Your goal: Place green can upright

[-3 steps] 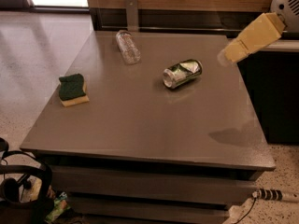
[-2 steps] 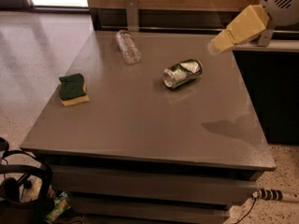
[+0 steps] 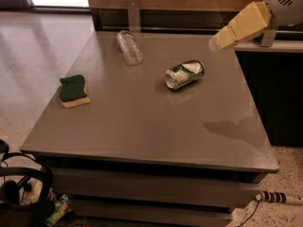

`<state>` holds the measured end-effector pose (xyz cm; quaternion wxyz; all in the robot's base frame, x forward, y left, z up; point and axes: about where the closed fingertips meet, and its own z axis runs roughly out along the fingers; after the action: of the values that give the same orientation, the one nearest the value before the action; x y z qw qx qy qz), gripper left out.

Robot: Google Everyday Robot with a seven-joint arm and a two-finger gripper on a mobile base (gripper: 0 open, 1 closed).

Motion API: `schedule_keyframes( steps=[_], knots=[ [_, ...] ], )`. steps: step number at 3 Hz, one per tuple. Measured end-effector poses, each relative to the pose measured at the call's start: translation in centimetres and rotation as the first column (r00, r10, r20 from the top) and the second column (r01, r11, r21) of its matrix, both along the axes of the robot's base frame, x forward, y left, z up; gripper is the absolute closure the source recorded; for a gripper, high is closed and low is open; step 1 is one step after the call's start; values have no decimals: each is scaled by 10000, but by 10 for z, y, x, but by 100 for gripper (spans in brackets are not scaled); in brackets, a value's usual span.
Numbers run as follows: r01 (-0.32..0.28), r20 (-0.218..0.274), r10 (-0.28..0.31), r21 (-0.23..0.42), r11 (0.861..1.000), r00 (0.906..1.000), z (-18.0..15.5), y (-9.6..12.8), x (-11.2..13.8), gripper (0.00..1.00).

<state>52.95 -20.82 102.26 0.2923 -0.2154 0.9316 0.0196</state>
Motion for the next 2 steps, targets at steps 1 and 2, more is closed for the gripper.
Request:
schedule_keyframes(
  steps=[1, 2],
  knots=[
    [714, -363, -681, 978, 9926, 9970, -10, 4, 12, 0],
    [2010, -1188, -1782, 2209, 9544, 9768, -20, 11, 24, 0]
  ],
)
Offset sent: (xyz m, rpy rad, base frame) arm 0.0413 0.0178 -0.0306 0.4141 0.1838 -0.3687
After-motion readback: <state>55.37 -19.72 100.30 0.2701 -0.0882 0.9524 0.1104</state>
